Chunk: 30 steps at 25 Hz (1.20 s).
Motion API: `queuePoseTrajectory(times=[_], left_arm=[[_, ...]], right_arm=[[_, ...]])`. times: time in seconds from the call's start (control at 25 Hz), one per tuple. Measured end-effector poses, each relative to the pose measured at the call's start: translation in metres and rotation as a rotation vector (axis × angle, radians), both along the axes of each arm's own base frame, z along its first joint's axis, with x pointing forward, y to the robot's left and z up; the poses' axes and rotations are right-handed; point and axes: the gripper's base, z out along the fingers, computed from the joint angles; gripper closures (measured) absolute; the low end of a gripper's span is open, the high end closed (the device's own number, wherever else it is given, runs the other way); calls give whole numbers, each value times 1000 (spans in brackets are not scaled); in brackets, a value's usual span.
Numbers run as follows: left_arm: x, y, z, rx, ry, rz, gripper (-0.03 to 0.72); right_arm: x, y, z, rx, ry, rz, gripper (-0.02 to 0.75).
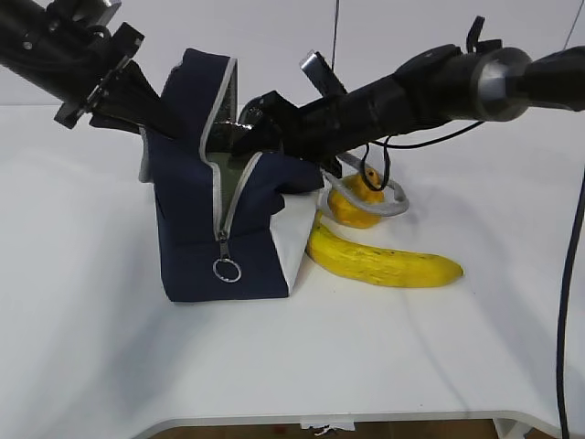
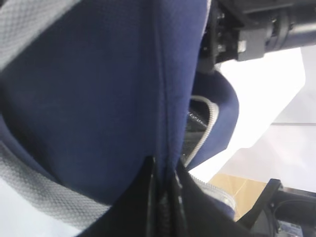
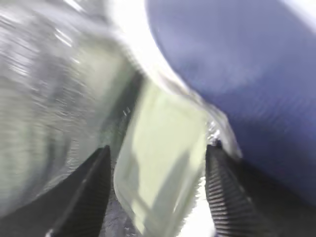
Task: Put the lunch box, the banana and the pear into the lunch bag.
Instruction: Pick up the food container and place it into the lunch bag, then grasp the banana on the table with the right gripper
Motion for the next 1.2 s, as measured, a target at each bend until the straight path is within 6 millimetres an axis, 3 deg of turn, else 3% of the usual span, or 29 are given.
queuePoseTrajectory(times=[0.2, 0.72, 0.92, 1.04, 1.2], left_arm=[[0, 2, -2, 27, -4, -7, 683], [0, 3, -4, 55, -7, -14, 683], [-1, 4, -5, 71, -9, -18, 683], [-1, 4, -5, 71, -9, -18, 683], [-1, 5, -5, 75, -10, -19, 683]], right_arm=[[7, -5, 16, -86, -58, 43, 264], [12, -25, 112, -457, -255, 173, 262], [12, -29, 128, -492, -285, 134, 262], [6, -33, 132, -524, -275, 129, 261], [-20, -48, 147, -615, -252, 131, 261]])
